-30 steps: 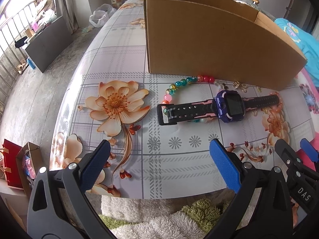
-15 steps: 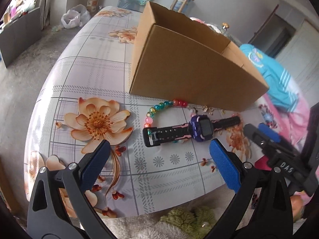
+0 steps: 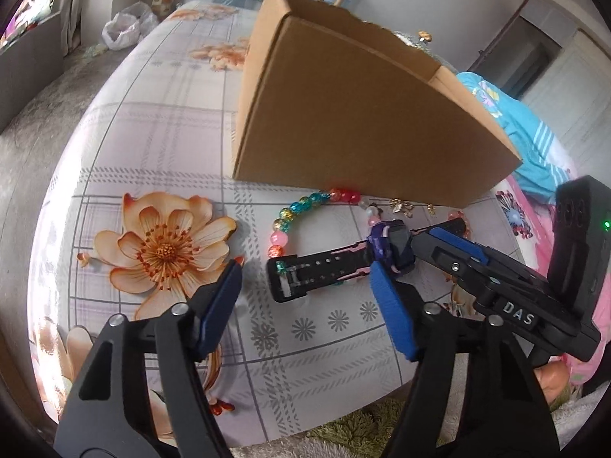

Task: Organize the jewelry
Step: 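Close the right tool on the black watch strap while the left tool grips the strap near the face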

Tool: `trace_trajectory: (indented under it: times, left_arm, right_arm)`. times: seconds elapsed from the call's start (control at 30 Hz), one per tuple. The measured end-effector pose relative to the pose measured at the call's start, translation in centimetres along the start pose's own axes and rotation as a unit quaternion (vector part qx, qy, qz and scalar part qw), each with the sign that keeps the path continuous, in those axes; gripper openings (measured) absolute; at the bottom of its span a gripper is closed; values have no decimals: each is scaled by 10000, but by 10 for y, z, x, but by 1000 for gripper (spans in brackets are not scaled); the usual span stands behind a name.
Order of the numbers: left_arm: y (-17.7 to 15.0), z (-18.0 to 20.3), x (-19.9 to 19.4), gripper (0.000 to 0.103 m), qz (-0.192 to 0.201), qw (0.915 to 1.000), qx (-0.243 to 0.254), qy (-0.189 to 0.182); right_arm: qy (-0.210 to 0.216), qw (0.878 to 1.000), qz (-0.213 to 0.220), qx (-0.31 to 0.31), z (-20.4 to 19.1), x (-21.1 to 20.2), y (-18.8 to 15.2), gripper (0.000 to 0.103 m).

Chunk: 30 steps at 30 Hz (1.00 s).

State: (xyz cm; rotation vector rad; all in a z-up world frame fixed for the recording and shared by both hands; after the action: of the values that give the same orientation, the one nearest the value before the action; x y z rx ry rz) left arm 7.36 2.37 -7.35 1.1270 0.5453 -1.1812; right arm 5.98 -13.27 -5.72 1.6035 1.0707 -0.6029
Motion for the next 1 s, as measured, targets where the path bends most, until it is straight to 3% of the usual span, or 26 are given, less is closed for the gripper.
trace_trajectory:
  times: [0.17,0.27,0.53,0.63,0.77,0.87,1.0]
  left_arm:
    - [3,-4,1,57,-22,9999,-89,-128]
    - [2,-2,1,48,-95,9983,-203,-534]
    - [3,14,-16,47,162,9900,-154,-1393]
    - [4,15,-5,40,64,9933,-134,-1150]
    - [11,21,-2,22,130,9935,-81,-1126]
    - [13,25,3,10,136,9979,229,-590]
    - [15,35,4,9,195,9981,582,-106]
  right_arm:
    - [100,9998,-49,-134,-9,9,1,37]
    - [83,9998,-70,-158,-11,10,3,35]
    - [143,9998,-87,-78,-12,12,-1,34]
    - [179,9998,-89,-46,-10,13,-1,34]
    - [186,9998,-68,-23,-7,10,-2,34]
    - [242,9997,-54,4,-5,9,-2,34]
    - [150,9998,-33,136,14,-7,-8,36]
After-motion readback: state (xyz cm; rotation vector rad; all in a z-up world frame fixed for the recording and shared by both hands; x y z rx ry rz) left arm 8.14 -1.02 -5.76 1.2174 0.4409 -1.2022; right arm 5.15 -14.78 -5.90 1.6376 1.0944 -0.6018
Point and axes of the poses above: each gripper's, at about its wrist camera, not at the fingertips, and x roughly the way its jaws point, z to its right, y to its top, the point moved 7 cm from there along x, roughly the way its jaws point, and after that the axes turned 8 degrees about -z, right-handed, at the moved point
